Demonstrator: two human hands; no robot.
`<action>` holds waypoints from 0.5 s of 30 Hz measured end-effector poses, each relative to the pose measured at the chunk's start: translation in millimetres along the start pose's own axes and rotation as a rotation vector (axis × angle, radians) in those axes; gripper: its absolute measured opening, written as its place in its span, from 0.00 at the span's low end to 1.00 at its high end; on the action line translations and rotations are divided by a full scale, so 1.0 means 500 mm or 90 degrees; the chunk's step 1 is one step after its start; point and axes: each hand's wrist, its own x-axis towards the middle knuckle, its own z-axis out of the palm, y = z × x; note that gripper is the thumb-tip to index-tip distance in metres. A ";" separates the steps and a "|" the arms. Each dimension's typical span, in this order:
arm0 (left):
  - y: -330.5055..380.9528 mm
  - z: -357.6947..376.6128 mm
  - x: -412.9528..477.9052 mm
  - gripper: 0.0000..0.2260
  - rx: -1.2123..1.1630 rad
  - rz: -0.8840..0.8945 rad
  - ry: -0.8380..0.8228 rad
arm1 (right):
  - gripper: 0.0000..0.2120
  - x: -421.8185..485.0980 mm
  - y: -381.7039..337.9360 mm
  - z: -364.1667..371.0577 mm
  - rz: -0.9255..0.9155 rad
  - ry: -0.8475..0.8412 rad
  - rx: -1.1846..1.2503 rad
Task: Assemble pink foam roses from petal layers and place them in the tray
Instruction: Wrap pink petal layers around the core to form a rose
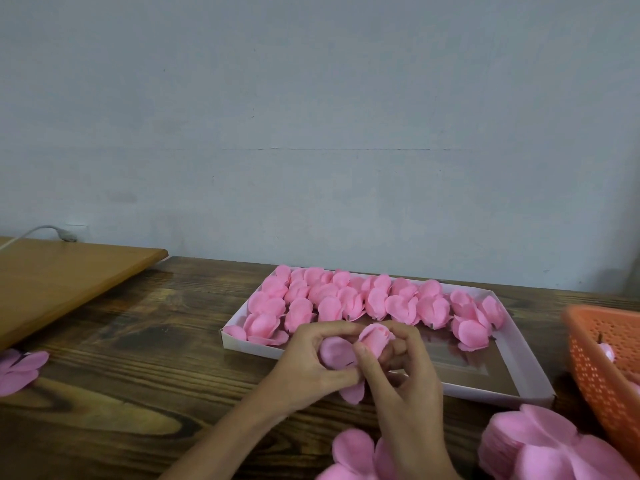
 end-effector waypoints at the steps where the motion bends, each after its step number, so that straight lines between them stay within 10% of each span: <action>1: -0.002 0.000 0.001 0.18 0.002 -0.004 0.002 | 0.16 0.000 0.001 0.000 -0.002 -0.003 0.000; 15: -0.001 0.012 -0.006 0.15 0.003 -0.025 0.043 | 0.09 0.003 -0.008 -0.001 -0.030 0.026 -0.010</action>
